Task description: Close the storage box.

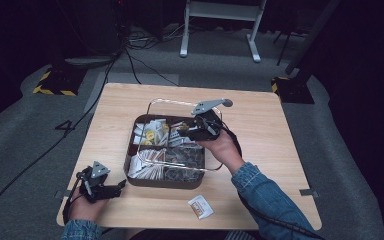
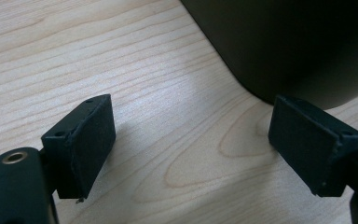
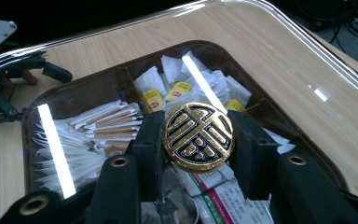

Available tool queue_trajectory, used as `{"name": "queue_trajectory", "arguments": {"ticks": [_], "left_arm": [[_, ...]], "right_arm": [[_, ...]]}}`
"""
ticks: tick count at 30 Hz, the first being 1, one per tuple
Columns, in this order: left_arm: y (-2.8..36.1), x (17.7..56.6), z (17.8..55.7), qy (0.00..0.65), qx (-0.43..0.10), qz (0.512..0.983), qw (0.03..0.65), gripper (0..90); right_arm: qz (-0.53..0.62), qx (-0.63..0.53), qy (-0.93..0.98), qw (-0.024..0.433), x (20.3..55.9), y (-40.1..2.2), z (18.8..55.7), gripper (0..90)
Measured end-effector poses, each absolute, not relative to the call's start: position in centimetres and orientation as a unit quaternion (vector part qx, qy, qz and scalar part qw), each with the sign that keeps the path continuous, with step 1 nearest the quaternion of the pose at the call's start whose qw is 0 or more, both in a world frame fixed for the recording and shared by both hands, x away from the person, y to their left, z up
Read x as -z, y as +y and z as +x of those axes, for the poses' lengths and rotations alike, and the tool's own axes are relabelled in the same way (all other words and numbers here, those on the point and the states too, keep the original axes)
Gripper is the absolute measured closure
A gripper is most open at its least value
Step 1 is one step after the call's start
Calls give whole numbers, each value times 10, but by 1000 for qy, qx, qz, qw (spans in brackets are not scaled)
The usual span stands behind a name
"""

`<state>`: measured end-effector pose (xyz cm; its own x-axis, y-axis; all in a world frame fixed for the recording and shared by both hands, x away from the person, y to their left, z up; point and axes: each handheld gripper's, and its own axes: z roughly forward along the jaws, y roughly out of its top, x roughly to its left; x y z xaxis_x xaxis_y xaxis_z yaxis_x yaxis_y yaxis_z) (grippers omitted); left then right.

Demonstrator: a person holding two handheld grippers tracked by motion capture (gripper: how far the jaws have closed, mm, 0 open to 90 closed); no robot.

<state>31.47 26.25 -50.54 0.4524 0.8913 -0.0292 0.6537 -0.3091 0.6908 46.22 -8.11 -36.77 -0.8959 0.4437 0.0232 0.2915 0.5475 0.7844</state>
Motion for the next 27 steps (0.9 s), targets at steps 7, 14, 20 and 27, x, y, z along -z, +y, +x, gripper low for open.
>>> {"name": "queue_trajectory", "arguments": {"ticks": [7, 14, 20, 27], "left_arm": [[262, 506, 315, 491, -184, 787, 326, 152], [262, 506, 315, 491, -184, 787, 325, 152], [262, 506, 315, 491, -184, 787, 325, 152], [262, 505, 315, 491, -183, 787, 325, 153]], "right_arm": [[198, -414, 885, 81, 387, -59, 466, 586], [197, -398, 893, 75, 404, -45, 469, 586], [198, -395, 895, 66, 416, -37, 470, 586], [197, -388, 898, 67, 426, -31, 469, 585]]}}
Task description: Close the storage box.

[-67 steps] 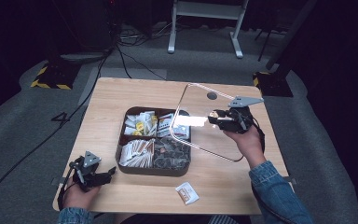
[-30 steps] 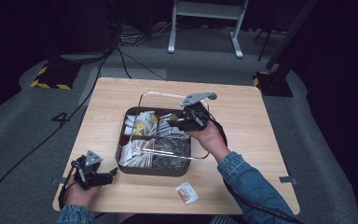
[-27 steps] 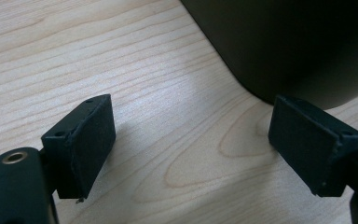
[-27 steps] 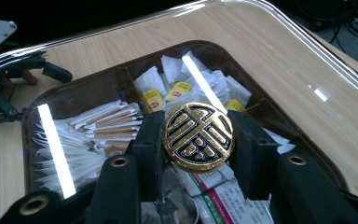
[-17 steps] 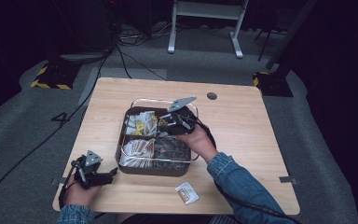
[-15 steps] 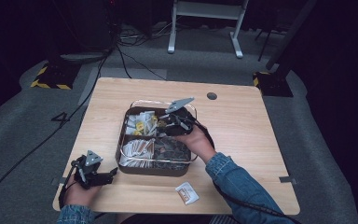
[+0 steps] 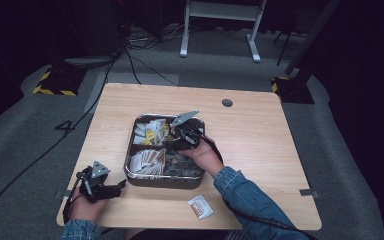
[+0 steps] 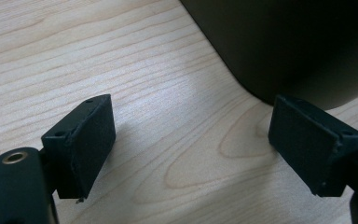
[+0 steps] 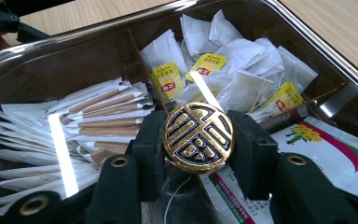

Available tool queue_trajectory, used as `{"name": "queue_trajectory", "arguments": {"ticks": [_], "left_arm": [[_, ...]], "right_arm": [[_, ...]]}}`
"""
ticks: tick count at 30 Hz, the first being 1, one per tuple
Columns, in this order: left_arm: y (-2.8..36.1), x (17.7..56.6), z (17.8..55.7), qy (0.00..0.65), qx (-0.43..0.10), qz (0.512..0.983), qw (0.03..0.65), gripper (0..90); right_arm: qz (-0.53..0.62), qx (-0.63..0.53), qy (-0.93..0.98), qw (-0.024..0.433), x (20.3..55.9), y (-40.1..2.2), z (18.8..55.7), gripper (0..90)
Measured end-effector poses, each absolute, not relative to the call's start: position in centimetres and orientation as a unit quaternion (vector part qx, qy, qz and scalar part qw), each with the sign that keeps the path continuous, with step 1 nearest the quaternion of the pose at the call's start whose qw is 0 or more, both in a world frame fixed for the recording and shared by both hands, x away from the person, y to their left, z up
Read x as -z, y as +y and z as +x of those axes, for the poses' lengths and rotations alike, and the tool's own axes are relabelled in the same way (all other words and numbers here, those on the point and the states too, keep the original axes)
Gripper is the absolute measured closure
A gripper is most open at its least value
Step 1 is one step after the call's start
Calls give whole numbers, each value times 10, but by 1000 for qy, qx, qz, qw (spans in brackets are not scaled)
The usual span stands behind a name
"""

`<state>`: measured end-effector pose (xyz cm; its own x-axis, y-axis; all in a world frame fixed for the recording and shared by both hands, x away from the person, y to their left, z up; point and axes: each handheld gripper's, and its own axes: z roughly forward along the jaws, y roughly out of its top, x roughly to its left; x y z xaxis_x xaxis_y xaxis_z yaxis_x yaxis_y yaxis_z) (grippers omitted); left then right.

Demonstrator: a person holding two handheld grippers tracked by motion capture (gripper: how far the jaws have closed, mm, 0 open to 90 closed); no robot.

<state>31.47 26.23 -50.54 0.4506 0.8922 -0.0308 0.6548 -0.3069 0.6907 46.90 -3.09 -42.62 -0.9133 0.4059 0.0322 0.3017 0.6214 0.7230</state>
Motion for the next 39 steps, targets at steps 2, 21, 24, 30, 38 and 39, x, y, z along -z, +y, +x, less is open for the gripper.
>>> {"name": "queue_trajectory", "arguments": {"ticks": [2, 21, 24, 30, 38, 39], "left_arm": [[262, 505, 315, 491, -183, 787, 324, 153], [262, 505, 315, 491, -183, 787, 324, 152], [262, 505, 315, 491, -183, 787, 325, 153], [262, 505, 315, 491, -183, 787, 324, 152], [262, 505, 315, 491, -182, 788, 325, 152], [262, 505, 315, 491, -182, 788, 325, 152]], "right_arm": [[197, -388, 898, 67, 427, -31, 469, 586], [196, -376, 902, 84, 435, -23, 464, 584], [200, -377, 901, 82, 435, -23, 464, 583], [207, -384, 896, 78, 435, -23, 464, 505], [210, -403, 888, 77, 426, -30, 462, 455], [211, -408, 885, 77, 424, -31, 461, 452]]}}
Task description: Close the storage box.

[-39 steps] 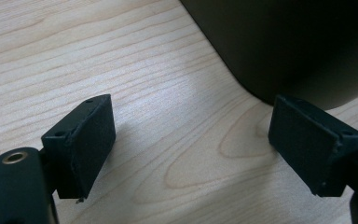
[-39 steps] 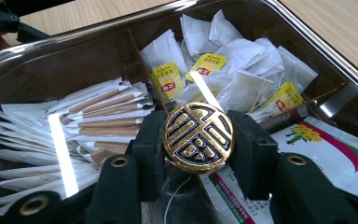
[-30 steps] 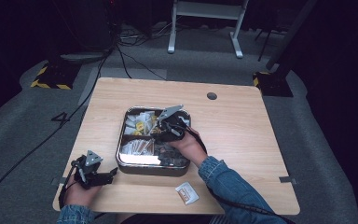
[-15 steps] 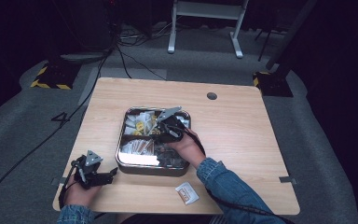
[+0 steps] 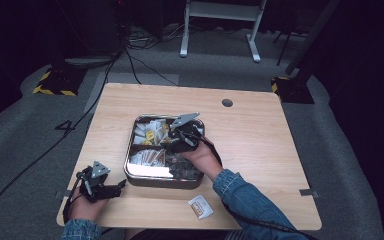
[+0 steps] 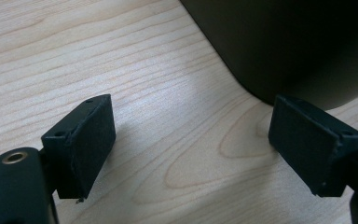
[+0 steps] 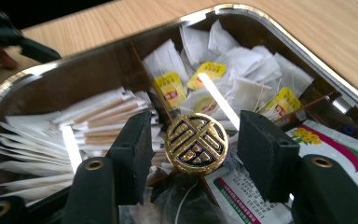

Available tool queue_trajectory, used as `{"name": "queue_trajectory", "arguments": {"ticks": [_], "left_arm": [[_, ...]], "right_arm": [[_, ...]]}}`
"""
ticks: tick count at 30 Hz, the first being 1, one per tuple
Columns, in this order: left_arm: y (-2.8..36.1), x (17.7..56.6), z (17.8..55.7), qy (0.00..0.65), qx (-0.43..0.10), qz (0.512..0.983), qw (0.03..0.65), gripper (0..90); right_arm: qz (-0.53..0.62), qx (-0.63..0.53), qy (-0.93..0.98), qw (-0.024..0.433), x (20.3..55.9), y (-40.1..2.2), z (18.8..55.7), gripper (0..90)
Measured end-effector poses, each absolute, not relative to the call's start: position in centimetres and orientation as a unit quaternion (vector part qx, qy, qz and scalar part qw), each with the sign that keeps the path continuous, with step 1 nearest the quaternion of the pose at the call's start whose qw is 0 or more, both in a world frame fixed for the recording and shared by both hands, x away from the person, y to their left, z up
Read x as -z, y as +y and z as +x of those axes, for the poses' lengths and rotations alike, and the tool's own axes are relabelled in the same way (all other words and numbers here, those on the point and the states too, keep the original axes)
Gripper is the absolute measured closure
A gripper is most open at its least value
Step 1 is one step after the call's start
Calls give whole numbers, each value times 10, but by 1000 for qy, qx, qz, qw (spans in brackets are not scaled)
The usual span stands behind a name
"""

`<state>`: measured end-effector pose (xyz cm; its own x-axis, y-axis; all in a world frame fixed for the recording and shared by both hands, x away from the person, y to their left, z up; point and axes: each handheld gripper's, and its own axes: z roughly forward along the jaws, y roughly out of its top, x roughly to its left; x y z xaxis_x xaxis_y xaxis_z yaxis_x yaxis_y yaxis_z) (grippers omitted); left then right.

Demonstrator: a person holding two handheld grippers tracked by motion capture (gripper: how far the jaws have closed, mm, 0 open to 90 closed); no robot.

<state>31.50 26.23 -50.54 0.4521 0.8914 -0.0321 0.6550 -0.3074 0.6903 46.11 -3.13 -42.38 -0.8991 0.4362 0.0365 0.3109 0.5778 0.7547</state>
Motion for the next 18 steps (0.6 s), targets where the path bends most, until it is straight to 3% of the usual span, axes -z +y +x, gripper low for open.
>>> {"name": "queue_trajectory", "arguments": {"ticks": [18], "left_arm": [[262, 505, 317, 487, -182, 790, 324, 151]], "right_arm": [[216, -475, 850, 74, 374, -88, 444, 440]]}}
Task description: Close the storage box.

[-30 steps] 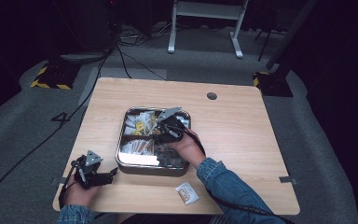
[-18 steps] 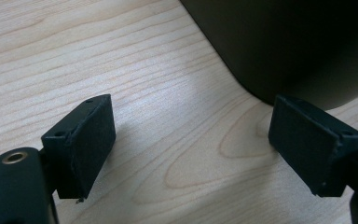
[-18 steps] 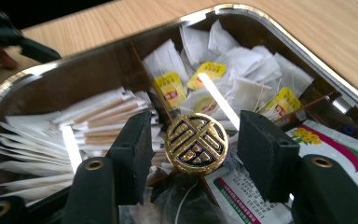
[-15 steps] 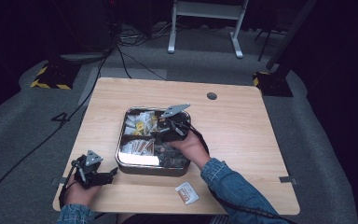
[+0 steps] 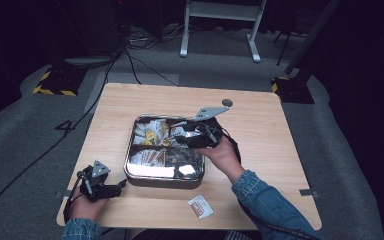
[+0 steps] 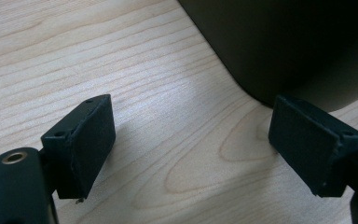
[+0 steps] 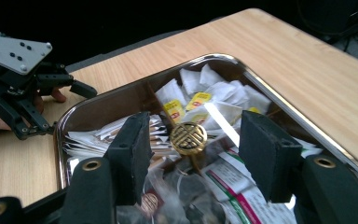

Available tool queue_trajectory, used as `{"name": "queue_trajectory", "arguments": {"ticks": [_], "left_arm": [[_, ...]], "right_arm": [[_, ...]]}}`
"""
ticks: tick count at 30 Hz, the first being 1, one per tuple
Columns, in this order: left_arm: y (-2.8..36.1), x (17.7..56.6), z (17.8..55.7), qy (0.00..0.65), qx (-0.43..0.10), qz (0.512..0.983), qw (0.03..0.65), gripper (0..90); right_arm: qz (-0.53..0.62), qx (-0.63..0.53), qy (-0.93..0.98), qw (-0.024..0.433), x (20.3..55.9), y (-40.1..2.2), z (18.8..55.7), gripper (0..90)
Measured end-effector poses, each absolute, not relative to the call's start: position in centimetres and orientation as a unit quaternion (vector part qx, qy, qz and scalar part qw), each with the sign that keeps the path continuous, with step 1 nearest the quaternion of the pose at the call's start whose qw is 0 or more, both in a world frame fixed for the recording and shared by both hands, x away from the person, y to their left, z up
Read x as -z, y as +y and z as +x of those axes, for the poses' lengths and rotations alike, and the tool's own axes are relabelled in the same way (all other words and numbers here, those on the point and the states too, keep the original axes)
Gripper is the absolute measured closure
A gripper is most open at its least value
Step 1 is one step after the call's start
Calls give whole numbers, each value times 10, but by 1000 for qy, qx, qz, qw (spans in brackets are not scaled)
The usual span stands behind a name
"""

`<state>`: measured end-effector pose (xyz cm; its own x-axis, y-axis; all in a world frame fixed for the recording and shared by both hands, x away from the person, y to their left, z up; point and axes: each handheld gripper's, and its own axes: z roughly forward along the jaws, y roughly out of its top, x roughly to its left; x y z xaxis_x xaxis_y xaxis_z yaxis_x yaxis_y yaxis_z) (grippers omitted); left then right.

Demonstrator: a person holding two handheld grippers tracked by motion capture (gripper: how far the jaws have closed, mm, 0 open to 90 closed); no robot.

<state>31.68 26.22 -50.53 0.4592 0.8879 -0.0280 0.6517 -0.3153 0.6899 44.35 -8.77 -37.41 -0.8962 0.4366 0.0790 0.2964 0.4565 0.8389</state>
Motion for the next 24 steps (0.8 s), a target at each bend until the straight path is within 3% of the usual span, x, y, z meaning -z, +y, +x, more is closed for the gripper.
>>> {"name": "queue_trajectory", "arguments": {"ticks": [11, 24], "left_arm": [[263, 505, 314, 486, -181, 791, 324, 151], [263, 505, 313, 486, -181, 791, 326, 151]], "right_arm": [[236, -484, 839, 85, 357, -143, 434, 425], [248, -483, 834, 101, 360, -195, 421, 409]]}}
